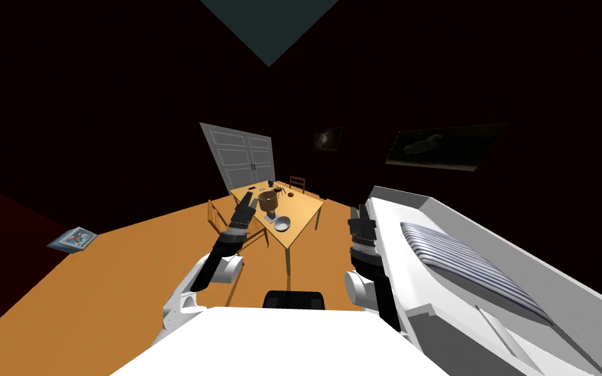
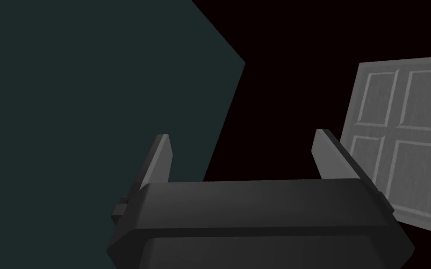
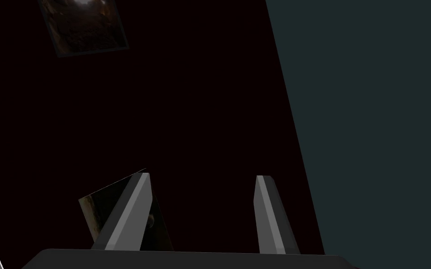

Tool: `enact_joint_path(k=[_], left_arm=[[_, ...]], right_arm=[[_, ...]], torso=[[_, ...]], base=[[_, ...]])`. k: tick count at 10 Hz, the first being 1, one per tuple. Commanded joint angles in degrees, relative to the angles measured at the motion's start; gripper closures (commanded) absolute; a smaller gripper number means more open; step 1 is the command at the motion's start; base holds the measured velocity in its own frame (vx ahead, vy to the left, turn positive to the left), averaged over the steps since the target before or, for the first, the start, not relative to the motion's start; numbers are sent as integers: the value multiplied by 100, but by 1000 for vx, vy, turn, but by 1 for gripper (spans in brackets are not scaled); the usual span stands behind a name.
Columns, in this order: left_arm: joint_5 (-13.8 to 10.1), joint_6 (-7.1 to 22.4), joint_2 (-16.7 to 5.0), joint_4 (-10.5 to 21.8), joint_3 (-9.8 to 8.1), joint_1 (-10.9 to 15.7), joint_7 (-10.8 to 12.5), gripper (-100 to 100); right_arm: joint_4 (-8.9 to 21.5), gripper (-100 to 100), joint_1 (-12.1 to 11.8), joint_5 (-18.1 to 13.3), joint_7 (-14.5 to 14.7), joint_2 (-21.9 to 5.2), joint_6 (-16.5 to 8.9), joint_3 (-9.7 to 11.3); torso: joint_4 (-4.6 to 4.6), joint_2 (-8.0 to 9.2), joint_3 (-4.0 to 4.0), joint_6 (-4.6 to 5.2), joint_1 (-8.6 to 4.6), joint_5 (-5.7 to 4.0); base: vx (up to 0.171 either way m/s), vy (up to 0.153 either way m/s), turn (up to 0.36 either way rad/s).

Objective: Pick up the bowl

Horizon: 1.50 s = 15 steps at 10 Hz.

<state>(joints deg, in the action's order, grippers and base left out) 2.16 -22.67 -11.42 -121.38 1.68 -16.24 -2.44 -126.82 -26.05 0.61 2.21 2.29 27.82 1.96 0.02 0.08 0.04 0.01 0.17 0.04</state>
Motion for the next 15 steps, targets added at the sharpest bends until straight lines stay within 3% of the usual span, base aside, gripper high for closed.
enact_joint_path(k=[1, 4, 5, 6, 7, 8, 9, 10, 11, 12, 13, 14, 15], left_arm=[[3, 233, -59, 153, 14, 57, -45, -100], [-20, 720, -262, 676, 0, 497, -162, -100], [-20, 751, -262, 676, 0, 497, -162, -100], [-37, 931, -360, 961, -9, 729, -222, -100], [-37, 1023, -360, 961, -9, 729, -222, -100], [-59, 1224, -456, 1204, -19, 968, -281, -100], [-59, 1301, -456, 1261, -19, 968, -281, -100], [-85, 1483, -548, 1521, -30, 1213, -340, -100], [-85, 1585, -548, 1573, -30, 1213, -340, -100], [-115, 1778, -637, 1829, -42, 1462, -398, -100], [-115, 1872, -637, 1898, -42, 1462, -398, -100], [-151, 2063, -722, 2141, -56, 1713, -455, -100], [-151, 2160, -722, 2233, -56, 1713, -455, -100]], right_arm=[[0, 0, 0, 0, 0, 0, 0, 0], [0, 0, 0, 0, 0, 0, 0, 0], [0, 0, 0, 0, 0, 0, 0, 0], [0, 0, 0, 0, 0, 0, 0, 0], [0, 0, 0, 0, 0, 0, 0, 0], [0, 0, 0, 0, 0, 0, 0, 0], [0, 0, 0, 0, 0, 0, 0, 0], [0, 0, 0, 0, 0, 0, 0, 0], [0, 0, 0, 0, 0, 0, 0, 0], [0, 0, -1, 0, 0, 0, 0, 0], [0, 0, 0, 0, 0, 0, 0, 0], [0, 0, -1, 0, 0, 0, 0, 0], [0, 0, 0, 0, 0, 0, 0, 0]], torso=[[0, 0, 0, 0, 0, 0], [-1, -4, -2, -2, -8, -2], [-1, -5, -3, 0, -9, -2], [-1, -4, -2, -2, -10, -2], [-1, -4, -2, -1, -9, -2], [-1, -4, -2, -2, -11, -2], [-1, -4, -2, 0, -10, -2], [-1, -4, -2, -2, -11, -2], [-1, -5, -3, 0, -12, -3], [-1, -6, -3, -2, -12, -3], [-1, -6, -3, -1, -11, -3], [-1, -6, -3, -2, -12, -3], [-1, -7, -4, -1, -13, -3]], base=[[-24, 27, -16], [-17, 19, -24], [-18, 18, -22], [-20, 16, -38], [-16, 14, -22], [-20, 18, -41], [-16, 16, -27], [-16, 14, -47], [-13, 11, -28], [-14, 11, -46], [-10, 11, -32], [-12, 9, -58], [-9, 9, -30]])
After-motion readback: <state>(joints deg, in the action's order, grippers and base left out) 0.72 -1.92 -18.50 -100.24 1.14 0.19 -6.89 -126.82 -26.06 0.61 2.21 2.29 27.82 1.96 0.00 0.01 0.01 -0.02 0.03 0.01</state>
